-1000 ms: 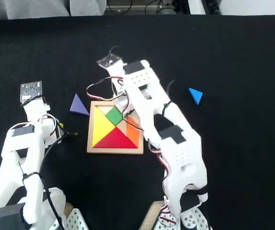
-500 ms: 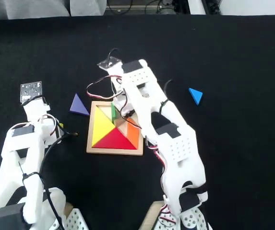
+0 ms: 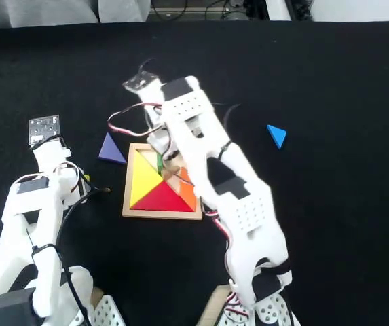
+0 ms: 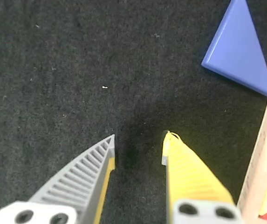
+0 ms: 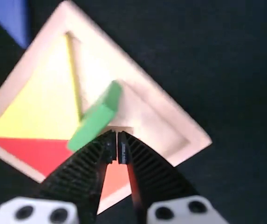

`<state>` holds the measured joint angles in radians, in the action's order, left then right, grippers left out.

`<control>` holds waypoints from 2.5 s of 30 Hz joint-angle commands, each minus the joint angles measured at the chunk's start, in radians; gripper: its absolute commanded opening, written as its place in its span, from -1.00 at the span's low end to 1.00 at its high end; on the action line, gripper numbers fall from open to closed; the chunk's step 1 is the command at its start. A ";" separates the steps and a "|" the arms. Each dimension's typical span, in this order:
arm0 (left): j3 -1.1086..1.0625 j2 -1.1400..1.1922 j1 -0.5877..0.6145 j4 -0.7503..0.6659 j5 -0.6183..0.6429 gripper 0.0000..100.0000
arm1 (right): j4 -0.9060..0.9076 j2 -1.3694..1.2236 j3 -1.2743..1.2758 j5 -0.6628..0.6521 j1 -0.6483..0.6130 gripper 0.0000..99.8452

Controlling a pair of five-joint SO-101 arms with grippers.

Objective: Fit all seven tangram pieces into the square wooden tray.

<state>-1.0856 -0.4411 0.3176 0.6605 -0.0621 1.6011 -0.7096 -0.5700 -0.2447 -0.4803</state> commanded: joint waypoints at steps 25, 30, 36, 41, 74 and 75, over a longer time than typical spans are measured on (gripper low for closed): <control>0.013 -0.006 0.005 -0.018 0.011 -0.66 | 0.080 0.166 0.090 -0.043 -0.023 -0.98; 0.013 -0.006 0.005 -0.018 0.011 -0.66 | -0.127 0.170 0.051 -0.043 -0.025 -0.98; 0.013 -0.005 0.005 -0.018 0.011 -0.66 | -0.199 0.073 0.025 -0.043 -0.044 -0.98; 0.013 -0.005 0.005 -0.018 0.011 -0.66 | -0.150 0.010 -0.007 -0.043 -0.064 -0.98; 0.013 -0.005 0.005 -0.018 0.011 -0.66 | 0.018 -0.061 -0.254 -0.041 -0.094 -0.98; 0.013 -0.005 0.005 -0.018 0.011 -0.66 | 0.020 -0.061 -0.280 -0.041 -0.086 -0.98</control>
<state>-1.0856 -0.4411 0.3176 0.6605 -0.0621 1.6042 -0.8063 -0.7403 -0.2846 -0.6045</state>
